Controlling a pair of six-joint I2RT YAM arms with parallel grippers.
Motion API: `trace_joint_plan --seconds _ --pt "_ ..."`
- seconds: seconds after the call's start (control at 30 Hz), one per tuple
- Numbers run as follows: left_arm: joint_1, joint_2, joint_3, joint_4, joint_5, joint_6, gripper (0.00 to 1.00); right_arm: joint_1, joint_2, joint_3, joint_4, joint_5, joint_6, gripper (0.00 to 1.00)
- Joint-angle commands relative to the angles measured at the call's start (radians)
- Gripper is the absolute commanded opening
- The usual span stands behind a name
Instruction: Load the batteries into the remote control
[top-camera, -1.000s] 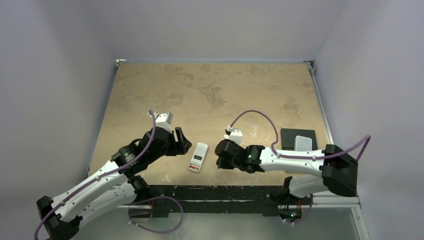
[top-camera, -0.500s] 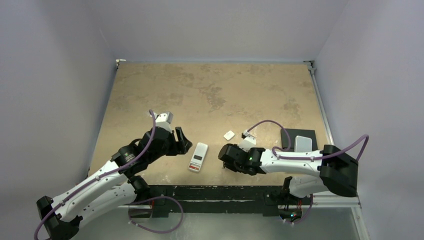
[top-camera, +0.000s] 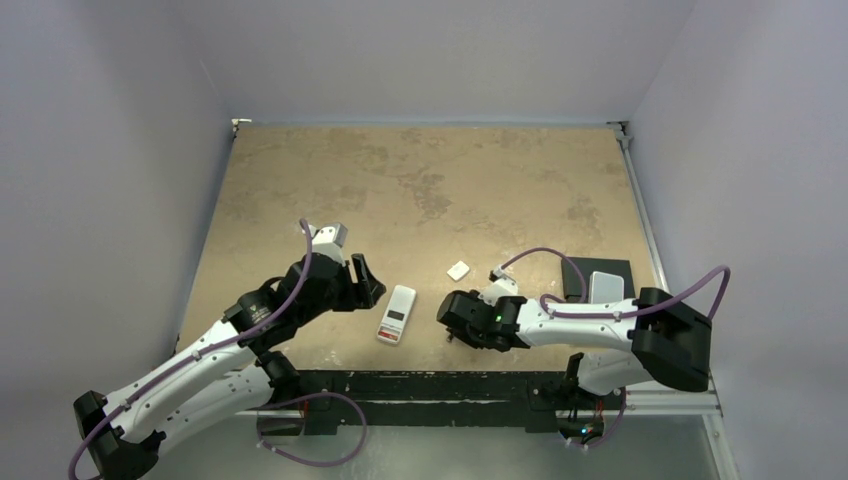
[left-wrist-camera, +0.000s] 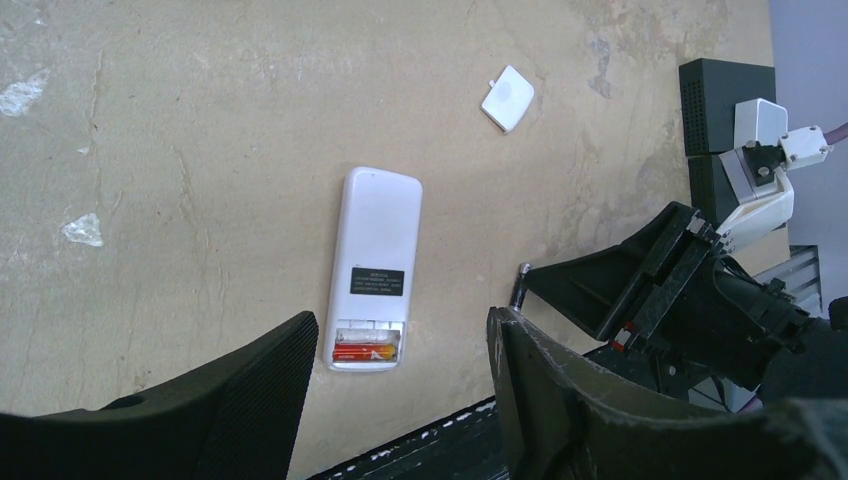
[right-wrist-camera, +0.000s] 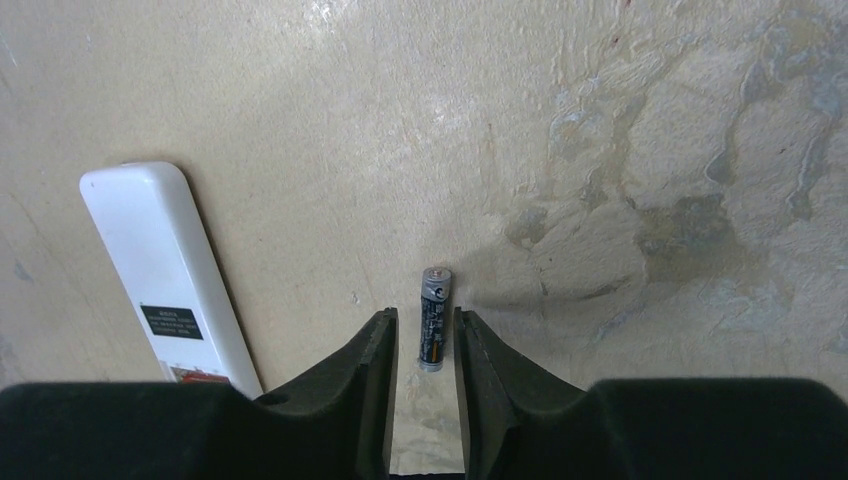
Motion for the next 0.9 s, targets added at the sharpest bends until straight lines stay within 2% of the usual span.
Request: trace_joint_plan --seconds 0.0,0.17,0.27,0.47,0.63,0.87 --pt "0.003 -0.006 0.017 0.024 0.004 0.004 0.63 -0.004 0.006 0.007 -0.028 0.053 0.039 0.35" --pt "0.002 -0.008 0.014 0.024 0.003 0.003 0.63 -0.003 -0.004 0.021 -0.046 0.068 0.025 0.36" --pt "0.002 -0.008 0.012 0.02 0.002 0.003 0.63 -0.003 -0.034 0.036 -0.052 0.088 -0.052 0.37" --pt "0.002 -0.009 0.004 0.024 -0.002 0.004 0.63 -0.004 -0.075 0.08 0.026 0.082 -0.365 0.39" --pt "0.003 -0.003 -0.003 0.028 0.0 0.003 0.63 -0.004 -0.034 0.187 -0.014 0.059 -0.633 0.39" --pt "0.002 -0.009 -0.004 0.024 -0.002 0.009 0.63 -0.004 0.011 0.275 -0.064 -0.087 -0.972 0.42"
